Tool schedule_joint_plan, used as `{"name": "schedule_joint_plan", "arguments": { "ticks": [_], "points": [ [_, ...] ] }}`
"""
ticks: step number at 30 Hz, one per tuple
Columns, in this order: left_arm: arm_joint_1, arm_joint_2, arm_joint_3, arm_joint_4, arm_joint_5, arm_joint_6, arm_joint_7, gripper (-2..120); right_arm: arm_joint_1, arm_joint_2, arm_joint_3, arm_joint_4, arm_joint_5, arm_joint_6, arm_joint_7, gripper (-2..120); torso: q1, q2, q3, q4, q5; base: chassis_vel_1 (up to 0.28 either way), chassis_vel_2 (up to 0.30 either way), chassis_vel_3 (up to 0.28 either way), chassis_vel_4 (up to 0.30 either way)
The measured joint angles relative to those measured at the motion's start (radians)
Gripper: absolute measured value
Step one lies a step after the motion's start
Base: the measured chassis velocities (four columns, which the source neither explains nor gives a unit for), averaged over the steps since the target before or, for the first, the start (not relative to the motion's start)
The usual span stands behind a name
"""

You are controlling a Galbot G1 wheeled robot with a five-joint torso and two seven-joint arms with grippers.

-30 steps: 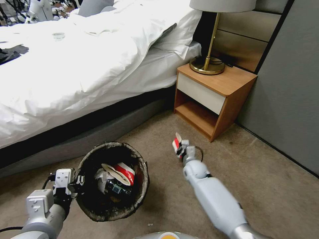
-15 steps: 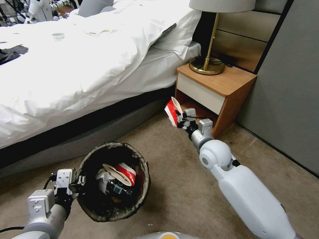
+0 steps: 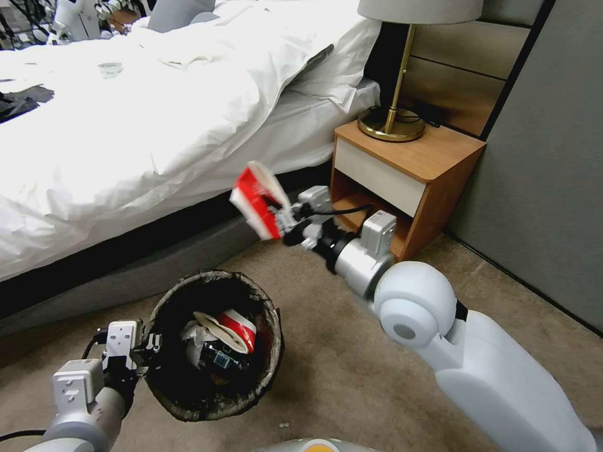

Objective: Pick up the trash bin, then pick up the garbage from the floor and place it into the trash bin.

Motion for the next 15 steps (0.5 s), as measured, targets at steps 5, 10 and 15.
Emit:
{"name": "schedule_joint_plan", "arguments": {
  "ticks": [5,10,15],
  "points": [
    [0.000,0.001,0.000,0.000,0.003,0.001,0.000,0,0.059,0.021,-0.129,0.015,0.036,-0.015,0.016,0,0.000,0.000,0.000,0.0002,0.0000,0.000,0.000,0.000,0.000],
    [0.001,0.000,-0.002,0.000,0.005,0.001,-0.001,0,0.076,0.017,-0.198,0.021,0.053,-0.029,0.030,0,0.000,0.000,0.000,0.0001,0.0000,0.000,0.000,0.000,0.000],
    [0.000,-0.002,-0.002,0.000,0.007,0.001,-0.001,0,0.068,-0.001,-0.258,0.022,0.033,-0.038,0.034,0,0.000,0.000,0.000,-0.0001,0.0001,0.000,0.000,0.000,0.000]
  ]
}}
